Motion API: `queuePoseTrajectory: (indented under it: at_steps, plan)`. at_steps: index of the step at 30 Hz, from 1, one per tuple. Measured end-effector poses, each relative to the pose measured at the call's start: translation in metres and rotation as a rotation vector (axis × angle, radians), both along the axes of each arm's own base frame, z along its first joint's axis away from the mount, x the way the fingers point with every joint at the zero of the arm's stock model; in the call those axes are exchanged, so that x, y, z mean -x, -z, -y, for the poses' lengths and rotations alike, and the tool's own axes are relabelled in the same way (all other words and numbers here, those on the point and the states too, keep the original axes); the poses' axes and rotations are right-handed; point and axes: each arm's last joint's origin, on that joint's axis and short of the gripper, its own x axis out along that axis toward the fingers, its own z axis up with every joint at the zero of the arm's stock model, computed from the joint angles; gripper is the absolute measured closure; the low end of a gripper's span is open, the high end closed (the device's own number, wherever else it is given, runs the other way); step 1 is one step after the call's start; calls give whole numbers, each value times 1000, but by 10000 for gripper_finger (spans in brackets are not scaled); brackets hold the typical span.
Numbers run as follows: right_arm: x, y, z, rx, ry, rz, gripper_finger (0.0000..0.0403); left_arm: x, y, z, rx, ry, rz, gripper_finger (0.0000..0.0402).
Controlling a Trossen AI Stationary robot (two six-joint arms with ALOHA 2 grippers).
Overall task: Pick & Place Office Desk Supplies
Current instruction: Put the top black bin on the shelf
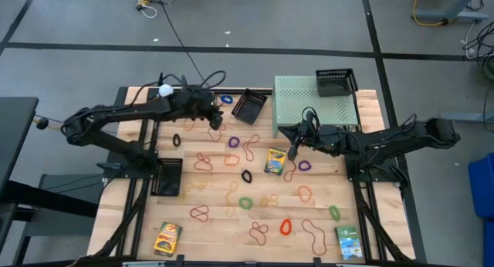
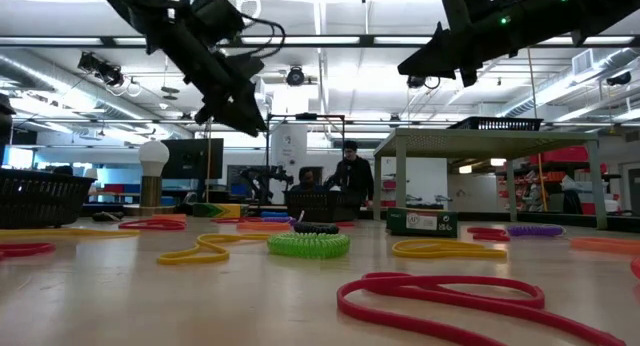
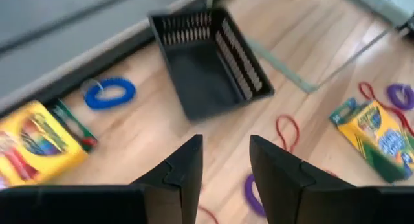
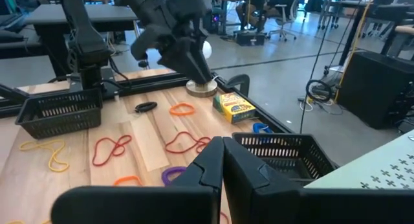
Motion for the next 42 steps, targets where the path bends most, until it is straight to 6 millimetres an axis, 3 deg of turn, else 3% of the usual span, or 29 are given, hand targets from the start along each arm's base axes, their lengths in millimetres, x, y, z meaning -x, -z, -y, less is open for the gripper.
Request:
queuePoseTrajectory:
  at_steps: [13, 21, 25, 33, 38, 42]
  plan:
    - [0, 0, -1, 14, -32, -10, 389, -21, 15, -17, 6, 5, -126, 260]
    - [0, 0, -1, 18, -33, -12, 389, -28, 18, -35, 29, -16, -107, 187]
    - [0, 0, -1, 18, -33, -13, 389, -40, 32, -51, 47, -38, -96, 170]
    - [0, 0, -1, 17, -32, -13, 389, -62, 56, -83, 57, -38, -150, 203]
    - [0, 1, -1, 17, -35, -21, 390, -69, 66, -88, 68, 6, -177, 236]
    - [0, 1, -4, 17, -48, -25, 389, -70, 65, -88, 46, 26, -187, 288]
